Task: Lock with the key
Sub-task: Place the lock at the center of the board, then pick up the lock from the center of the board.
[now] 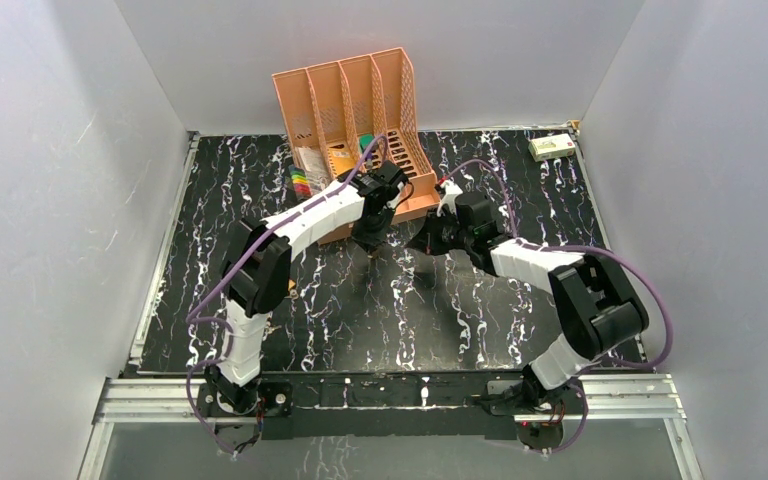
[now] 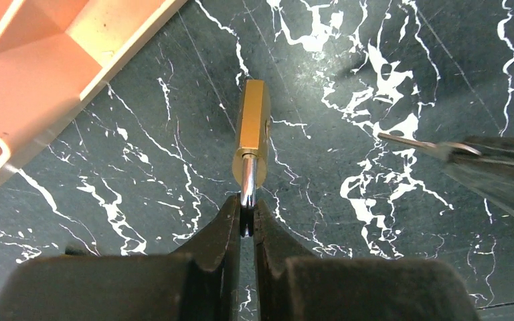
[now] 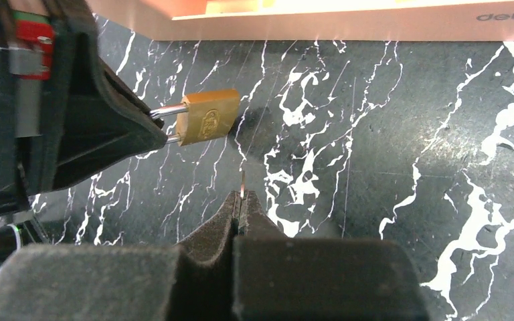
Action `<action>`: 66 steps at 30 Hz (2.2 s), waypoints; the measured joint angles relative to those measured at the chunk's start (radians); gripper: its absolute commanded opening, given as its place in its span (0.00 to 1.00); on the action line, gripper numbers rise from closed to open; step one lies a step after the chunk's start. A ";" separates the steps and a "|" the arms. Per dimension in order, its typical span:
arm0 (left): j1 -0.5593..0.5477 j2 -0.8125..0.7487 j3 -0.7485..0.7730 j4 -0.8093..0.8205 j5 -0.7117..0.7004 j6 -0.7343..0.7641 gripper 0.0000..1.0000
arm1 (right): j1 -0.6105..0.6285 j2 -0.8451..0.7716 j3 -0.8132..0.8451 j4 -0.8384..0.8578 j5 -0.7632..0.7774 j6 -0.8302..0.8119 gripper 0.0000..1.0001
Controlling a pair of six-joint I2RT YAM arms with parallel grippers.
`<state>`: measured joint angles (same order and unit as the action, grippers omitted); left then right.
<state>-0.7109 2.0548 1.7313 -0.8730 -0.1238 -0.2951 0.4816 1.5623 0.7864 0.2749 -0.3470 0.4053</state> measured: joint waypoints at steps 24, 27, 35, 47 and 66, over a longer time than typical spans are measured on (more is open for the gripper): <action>0.000 0.095 0.151 -0.077 0.005 0.006 0.35 | 0.001 0.237 -0.060 0.356 0.056 0.227 0.00; 0.001 0.110 0.171 -0.084 0.004 0.010 0.44 | 0.001 0.249 -0.060 0.363 0.056 0.233 0.09; 0.027 0.113 0.261 -0.119 0.000 0.037 0.63 | 0.001 0.253 -0.061 0.371 0.057 0.244 0.46; 0.278 -0.364 -0.078 0.070 0.108 0.052 0.98 | 0.011 0.171 -0.051 0.222 0.117 0.157 0.63; 0.832 -0.880 -0.806 0.352 0.255 -0.274 0.98 | 0.532 0.332 0.483 -0.035 0.474 -0.341 0.96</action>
<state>0.1207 1.1744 0.9249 -0.5209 0.1314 -0.5686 1.0134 1.8938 1.2690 0.2401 0.1268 0.0643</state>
